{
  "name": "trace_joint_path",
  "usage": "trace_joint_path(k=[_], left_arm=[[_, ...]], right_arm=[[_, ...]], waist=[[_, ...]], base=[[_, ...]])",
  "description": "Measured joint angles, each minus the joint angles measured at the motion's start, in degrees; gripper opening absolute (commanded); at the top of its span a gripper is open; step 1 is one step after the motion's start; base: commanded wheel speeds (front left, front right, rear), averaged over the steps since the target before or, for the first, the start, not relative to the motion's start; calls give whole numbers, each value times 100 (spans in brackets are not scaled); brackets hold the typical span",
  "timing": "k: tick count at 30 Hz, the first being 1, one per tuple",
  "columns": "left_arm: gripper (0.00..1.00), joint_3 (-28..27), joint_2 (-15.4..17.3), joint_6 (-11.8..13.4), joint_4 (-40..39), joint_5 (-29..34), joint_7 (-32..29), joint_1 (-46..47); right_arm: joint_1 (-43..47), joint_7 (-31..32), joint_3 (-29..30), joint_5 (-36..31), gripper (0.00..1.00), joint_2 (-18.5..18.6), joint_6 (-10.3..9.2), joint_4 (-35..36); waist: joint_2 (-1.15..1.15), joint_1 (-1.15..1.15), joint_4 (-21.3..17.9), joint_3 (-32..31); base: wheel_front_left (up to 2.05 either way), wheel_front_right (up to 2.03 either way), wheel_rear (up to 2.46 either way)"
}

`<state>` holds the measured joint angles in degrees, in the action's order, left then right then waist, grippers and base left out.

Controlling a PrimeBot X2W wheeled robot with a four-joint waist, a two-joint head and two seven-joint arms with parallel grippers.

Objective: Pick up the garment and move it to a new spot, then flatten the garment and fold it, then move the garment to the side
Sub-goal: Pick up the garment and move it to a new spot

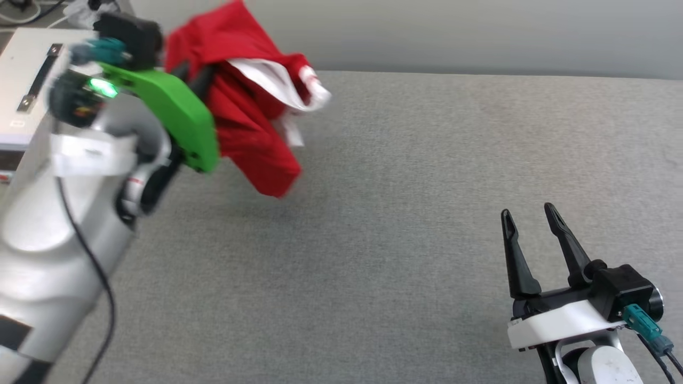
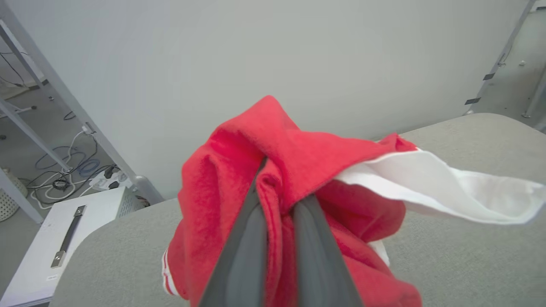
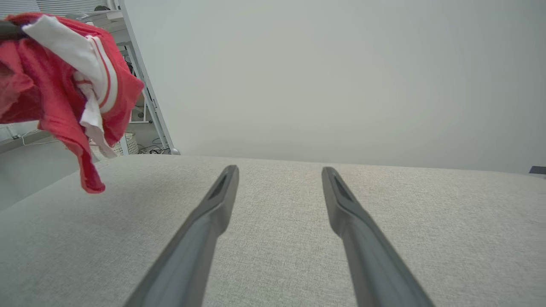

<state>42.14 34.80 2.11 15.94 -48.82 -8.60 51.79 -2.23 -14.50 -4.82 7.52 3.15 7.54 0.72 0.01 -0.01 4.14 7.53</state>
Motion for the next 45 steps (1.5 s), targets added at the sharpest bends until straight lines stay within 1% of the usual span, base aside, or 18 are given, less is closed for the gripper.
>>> trace_joint_path(k=[2,6,9,11,16,20,21,23,28,34,41,43,45], left_arm=[[0,145,-287,129,-36,12,30,-130],[0,419,-894,297,49,42,164,-399],[0,587,-1418,482,245,25,310,-666],[0,714,-1666,552,405,30,363,-798],[0,1096,-2280,561,946,107,524,-960],[0,1365,-2700,419,1412,146,612,-1032],[11,1423,-2786,363,1518,147,626,-1056],[100,1546,-2903,287,1690,149,649,-1083],[100,1757,-3078,60,2037,148,688,-1135],[100,1770,-3119,-90,2082,135,991,-1133],[100,1614,-3105,-62,1692,30,1217,-1133],[100,1518,-3004,9,1524,1,1272,-1135],[100,1403,-2807,133,1302,1,1368,-1144]], right_arm=[[9,-7,41,3,100,-8,0,21],[13,-16,133,54,100,-15,0,54],[13,-22,222,86,100,-18,0,69],[11,-22,344,113,100,-21,0,118],[1,-23,708,87,100,-19,0,183],[-26,-23,876,80,100,-16,0,225],[-27,-23,883,80,100,-18,0,235],[-27,-23,886,80,100,-18,0,240],[-26,-23,824,81,100,-18,0,194],[-18,-23,758,99,100,-20,0,115],[192,-23,850,59,100,-19,0,23],[260,-23,848,35,100,-20,0,4],[313,-23,856,26,100,-20,0,2]], waist=[[0,0,-110,-51],[0,0,-340,-69],[0,0,-539,-42],[0,0,-665,-6],[0,0,-960,146],[0,0,-1153,307],[0,0,-1200,344],[0,0,-1268,404],[0,0,-1356,453],[0,0,-1258,287],[0,0,-942,-143],[0,0,-830,-265],[0,0,-697,-396]], base=[[0,0,0],[0,0,0],[0,0,0],[0,0,0],[0,0,0],[0,0,0],[0,0,0],[0,0,0],[0,0,0],[0,0,0],[0,0,0],[0,0,0],[0,0,0]])
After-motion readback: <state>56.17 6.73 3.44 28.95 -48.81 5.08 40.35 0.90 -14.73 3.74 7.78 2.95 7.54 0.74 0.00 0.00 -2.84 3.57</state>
